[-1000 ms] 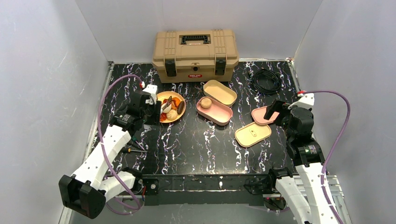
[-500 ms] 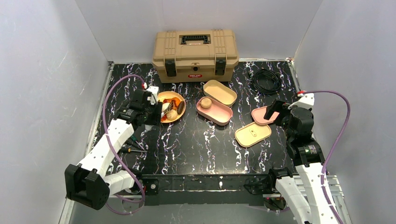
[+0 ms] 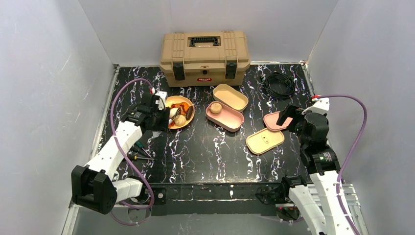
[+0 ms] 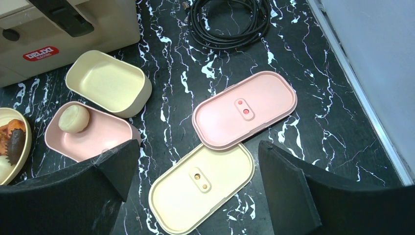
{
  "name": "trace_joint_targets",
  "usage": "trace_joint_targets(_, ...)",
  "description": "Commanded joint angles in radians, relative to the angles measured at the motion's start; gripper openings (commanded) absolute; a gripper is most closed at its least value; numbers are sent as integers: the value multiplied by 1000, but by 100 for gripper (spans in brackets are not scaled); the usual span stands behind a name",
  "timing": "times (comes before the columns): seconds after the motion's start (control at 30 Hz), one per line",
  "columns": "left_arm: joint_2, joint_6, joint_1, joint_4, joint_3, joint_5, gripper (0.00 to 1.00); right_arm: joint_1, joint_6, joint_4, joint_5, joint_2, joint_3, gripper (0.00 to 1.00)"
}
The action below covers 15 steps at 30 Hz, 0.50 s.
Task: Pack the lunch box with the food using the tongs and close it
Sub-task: Pick up the fake food from the plate.
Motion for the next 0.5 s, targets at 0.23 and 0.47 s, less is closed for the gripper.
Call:
trace_joint_targets(0.23, -26, 4, 8, -3, 25, 4, 29, -2, -7, 30, 0, -4, 29, 100)
trace_joint_targets(0.47, -64, 3, 7, 2, 14, -6, 24, -2, -7, 28, 1, -4, 29, 100)
